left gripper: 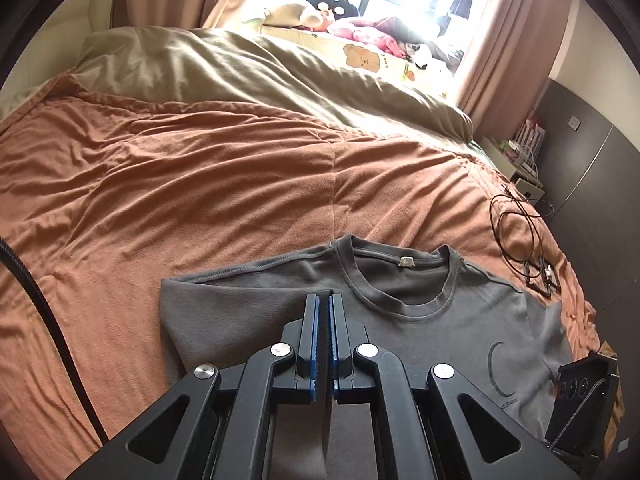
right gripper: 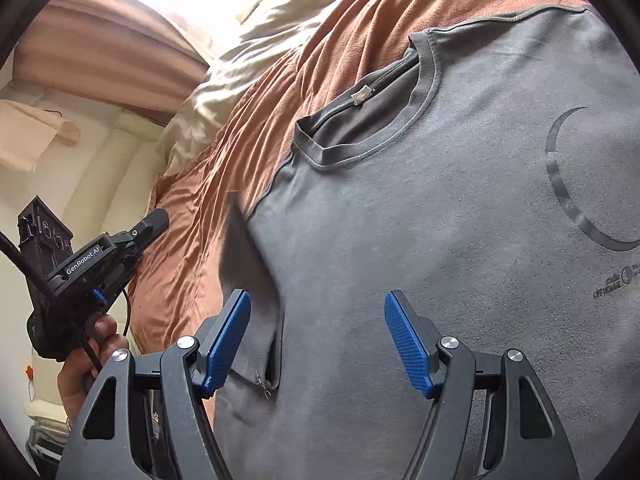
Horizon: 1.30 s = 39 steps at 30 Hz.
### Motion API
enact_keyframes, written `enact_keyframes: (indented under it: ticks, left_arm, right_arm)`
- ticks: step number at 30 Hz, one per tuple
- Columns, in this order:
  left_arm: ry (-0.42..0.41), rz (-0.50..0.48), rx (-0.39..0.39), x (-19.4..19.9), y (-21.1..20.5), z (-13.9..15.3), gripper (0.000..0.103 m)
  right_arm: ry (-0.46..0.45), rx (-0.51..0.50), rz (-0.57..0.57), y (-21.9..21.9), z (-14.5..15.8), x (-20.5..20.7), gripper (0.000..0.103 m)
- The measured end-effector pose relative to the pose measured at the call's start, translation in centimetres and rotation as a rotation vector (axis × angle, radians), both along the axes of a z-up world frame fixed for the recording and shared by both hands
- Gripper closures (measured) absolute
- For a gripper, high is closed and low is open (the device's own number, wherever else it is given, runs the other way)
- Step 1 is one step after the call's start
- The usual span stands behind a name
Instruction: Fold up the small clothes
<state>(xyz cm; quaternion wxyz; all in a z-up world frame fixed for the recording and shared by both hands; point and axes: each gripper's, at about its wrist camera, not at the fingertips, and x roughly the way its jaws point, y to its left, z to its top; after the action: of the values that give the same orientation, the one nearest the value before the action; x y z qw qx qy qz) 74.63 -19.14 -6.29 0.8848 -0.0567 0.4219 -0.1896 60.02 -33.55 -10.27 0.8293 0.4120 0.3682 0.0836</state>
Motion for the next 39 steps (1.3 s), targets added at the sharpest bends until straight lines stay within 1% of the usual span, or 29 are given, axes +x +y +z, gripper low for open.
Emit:
enact_keyframes:
  ticks: [2,10,14,18,20,24,28,31,37,39]
  left_arm:
    - [0.004,0.003,0.007,-0.2,0.3,-0.3,0.094]
    - [0.047,0.070,0.036,-1.4,4.5,-1.6,0.094]
    - [0.067,0.097,0.045,-2.4,6.9,-2.2,0.094]
    - [0.092,0.121,0.052,-3.5,9.2,-3.1,0.094]
    - [0.107,0.129,0.051,-4.0,10.2,-3.7,0.094]
    - [0.145,0.144,0.054,-4.8,11.9,-5.2,0.094]
    - [0.183,0.149,0.056,-5.4,13.0,-6.9,0.094]
    - [0.209,0.150,0.043,-5.7,13.4,-8.1,0.094]
    - [0.252,0.139,0.023,-6.2,13.6,-10.1,0.094]
    - [0.262,0.136,0.029,-6.2,13.5,-10.6,0.094]
  right_arm:
    - [0.003,0.008,0.005,0.1,-0.3,-0.1,0.035]
    - [0.001,0.026,0.047,1.8,-0.4,1.9,0.035]
    - [0.007,0.019,0.069,3.0,-0.6,2.8,0.035]
    - [0.011,-0.014,0.086,4.4,-0.6,4.0,0.035]
    - [0.015,-0.033,0.097,4.9,-0.7,4.8,0.037]
    - [0.028,-0.065,0.126,5.8,-0.7,6.7,0.046]
    - [0.043,-0.089,0.146,6.9,-0.9,8.2,0.052]
    - [0.056,-0.102,0.159,7.7,-1.1,9.4,0.057]
    - [0.093,-0.130,0.154,9.0,-1.9,11.8,0.060]
    - [0.100,-0.136,0.142,9.3,-2.0,12.4,0.063]
